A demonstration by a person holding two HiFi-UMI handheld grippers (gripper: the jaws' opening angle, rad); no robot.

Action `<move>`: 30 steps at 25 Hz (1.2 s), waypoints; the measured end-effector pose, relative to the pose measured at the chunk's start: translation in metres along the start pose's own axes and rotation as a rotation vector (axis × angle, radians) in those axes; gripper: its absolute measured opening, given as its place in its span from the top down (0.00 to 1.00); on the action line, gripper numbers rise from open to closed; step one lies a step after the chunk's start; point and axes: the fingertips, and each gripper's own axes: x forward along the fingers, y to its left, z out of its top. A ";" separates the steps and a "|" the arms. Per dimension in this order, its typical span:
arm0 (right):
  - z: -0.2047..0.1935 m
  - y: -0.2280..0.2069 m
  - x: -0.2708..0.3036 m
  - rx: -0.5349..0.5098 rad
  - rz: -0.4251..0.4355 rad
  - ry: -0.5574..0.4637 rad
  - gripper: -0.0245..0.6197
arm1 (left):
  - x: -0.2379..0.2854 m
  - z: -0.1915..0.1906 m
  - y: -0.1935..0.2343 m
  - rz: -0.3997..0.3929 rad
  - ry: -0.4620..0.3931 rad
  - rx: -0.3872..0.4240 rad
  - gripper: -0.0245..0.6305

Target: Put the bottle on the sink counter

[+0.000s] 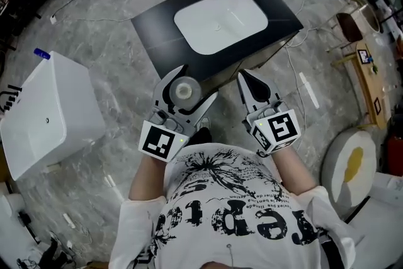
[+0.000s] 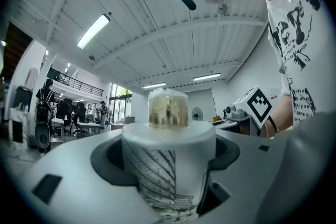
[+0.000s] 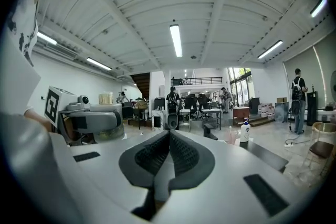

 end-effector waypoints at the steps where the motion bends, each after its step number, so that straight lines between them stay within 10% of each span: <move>1: 0.005 -0.009 0.021 -0.002 -0.003 0.001 0.94 | 0.012 0.000 0.021 0.001 0.003 0.003 0.43; 14: 0.015 -0.083 0.198 0.053 0.005 0.057 0.94 | 0.099 -0.024 0.187 0.069 0.040 -0.011 0.43; 30: -0.022 -0.120 0.391 0.020 0.392 0.188 0.94 | 0.165 -0.109 0.345 0.444 0.118 -0.021 0.43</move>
